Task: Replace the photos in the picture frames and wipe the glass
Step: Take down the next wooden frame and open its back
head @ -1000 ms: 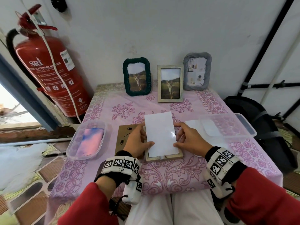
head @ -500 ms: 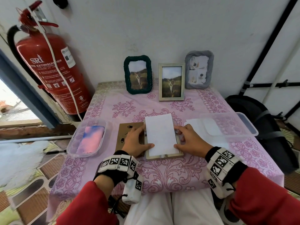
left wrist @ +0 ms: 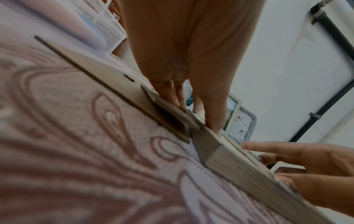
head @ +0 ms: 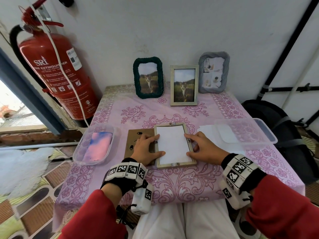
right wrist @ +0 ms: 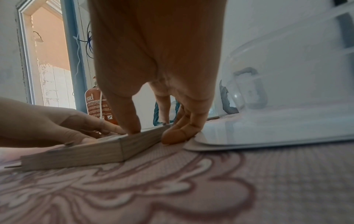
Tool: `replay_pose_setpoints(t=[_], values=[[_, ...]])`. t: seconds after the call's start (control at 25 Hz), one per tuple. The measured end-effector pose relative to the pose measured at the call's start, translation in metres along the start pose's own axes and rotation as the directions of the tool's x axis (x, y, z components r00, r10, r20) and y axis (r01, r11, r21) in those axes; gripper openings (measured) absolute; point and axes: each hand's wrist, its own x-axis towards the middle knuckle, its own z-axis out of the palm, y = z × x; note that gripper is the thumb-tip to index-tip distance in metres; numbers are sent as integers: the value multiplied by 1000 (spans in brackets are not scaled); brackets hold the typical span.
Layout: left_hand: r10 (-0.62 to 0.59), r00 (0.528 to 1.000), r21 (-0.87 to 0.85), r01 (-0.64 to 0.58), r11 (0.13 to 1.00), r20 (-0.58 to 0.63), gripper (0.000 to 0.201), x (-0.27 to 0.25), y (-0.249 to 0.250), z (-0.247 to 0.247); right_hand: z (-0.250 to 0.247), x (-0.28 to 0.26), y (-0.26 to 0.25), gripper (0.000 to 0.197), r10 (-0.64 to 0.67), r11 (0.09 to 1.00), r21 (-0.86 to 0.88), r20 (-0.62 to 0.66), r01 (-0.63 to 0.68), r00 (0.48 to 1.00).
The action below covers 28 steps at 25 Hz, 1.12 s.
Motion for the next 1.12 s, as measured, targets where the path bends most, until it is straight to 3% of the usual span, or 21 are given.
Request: replay_pose_setpoints(t=[0.4,0.68,0.92,1.12], values=[[9,997,209,-24,978,73,71,8,1,-4,2,1,-1,60,3,999,-36,16,-2,1000],[-22,983,343,-43,938,182,85,17,4,-10,2,4,-2,56,-8,993,-121,15,10,1000],[-39,975,315,-32,948,217,87,21,8,-16,-5,13,0,63,22,988,-155,78,-10,997],[-23,987,232,-14,973,157,83,16,5,-12,-10,18,-3,65,47,989,-143,102,-32,994]])
